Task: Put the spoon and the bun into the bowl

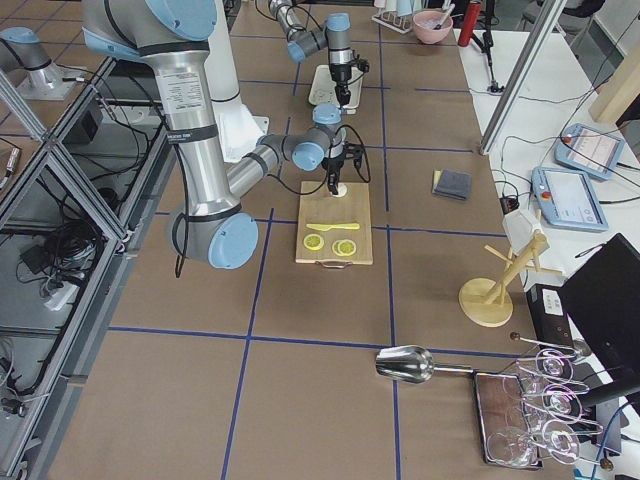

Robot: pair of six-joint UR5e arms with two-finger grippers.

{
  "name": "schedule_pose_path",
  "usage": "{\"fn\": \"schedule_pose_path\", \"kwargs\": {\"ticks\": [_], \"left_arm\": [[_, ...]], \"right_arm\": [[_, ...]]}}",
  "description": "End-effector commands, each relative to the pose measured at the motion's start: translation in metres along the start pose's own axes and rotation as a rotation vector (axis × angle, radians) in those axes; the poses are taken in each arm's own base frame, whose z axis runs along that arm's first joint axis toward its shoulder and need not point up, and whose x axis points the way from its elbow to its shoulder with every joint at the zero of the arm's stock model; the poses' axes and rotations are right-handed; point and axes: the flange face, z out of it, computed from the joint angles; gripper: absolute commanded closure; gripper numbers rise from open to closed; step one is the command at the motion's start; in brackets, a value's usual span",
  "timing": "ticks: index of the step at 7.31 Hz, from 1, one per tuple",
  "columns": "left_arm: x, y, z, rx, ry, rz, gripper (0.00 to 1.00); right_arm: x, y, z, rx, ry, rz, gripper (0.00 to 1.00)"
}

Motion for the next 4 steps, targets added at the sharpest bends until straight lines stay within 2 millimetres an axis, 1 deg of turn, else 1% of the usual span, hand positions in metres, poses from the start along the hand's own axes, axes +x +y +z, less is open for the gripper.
{"fn": "schedule_pose_path", "kwargs": {"ticks": [1, 2, 3, 4], "left_arm": [[0.017, 0.022, 0.016, -0.016, 0.010, -0.029, 1.00], [0.025, 0.026, 0.032, 0.020, 0.034, -0.053, 1.00], [0.027, 0.039, 0.043, 0.021, 0.049, -0.058, 1.00], [0.028, 0.038, 0.042, 0.022, 0.051, -0.049, 1.00]], "right_arm": [[-0.006, -0.022, -0.020, 0.030, -0.033, 0.020, 0.51], [-0.006, -0.032, -0.031, 0.036, -0.049, 0.031, 0.51], [-0.002, -0.042, -0.043, 0.025, -0.071, 0.048, 0.51], [-0.005, -0.043, -0.049, 0.023, -0.084, 0.047, 0.50]]}}
